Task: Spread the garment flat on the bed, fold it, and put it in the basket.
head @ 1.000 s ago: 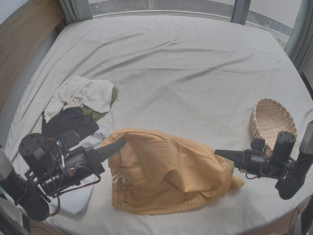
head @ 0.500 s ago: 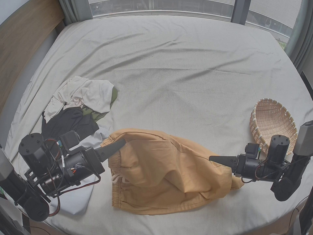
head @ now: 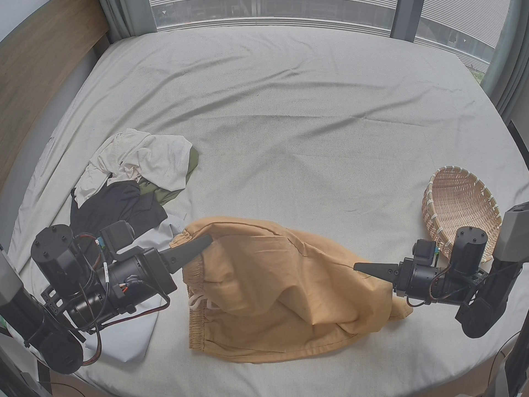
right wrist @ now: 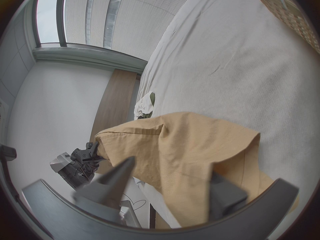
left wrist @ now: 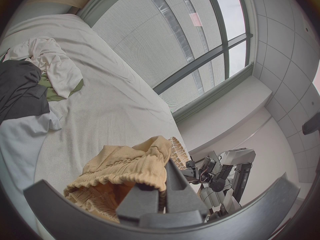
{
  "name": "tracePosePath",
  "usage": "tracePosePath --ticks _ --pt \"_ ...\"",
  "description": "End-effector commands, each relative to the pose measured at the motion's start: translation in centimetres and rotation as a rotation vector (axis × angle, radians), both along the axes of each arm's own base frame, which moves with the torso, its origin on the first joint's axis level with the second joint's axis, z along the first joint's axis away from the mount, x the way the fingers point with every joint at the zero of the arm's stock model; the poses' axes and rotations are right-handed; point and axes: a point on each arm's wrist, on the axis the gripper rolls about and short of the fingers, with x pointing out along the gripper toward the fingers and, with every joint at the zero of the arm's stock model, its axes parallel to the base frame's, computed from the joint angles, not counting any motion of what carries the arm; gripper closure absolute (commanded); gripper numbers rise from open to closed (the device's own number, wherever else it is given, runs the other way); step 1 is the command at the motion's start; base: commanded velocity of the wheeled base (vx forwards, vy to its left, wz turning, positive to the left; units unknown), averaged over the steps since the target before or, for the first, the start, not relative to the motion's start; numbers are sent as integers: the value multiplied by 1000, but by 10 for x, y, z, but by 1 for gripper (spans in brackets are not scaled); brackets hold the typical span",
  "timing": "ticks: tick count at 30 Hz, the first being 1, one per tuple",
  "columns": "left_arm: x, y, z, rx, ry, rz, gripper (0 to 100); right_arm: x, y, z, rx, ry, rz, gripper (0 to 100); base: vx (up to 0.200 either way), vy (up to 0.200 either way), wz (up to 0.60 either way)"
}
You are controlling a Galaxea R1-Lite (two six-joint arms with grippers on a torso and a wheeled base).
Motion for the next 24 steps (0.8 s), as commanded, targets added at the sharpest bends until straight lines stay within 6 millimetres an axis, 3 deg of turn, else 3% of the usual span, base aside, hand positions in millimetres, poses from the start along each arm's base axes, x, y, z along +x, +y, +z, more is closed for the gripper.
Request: tracePosePath --ticks 1,24 --pt "0 0 0 -1 -2 0 100 -5 -4 19 20 -60 -9 100 0 0 0" --pt "9 -2 16 -34 -73 9 100 -24 -14 65 61 -234 -32 100 0 0 0"
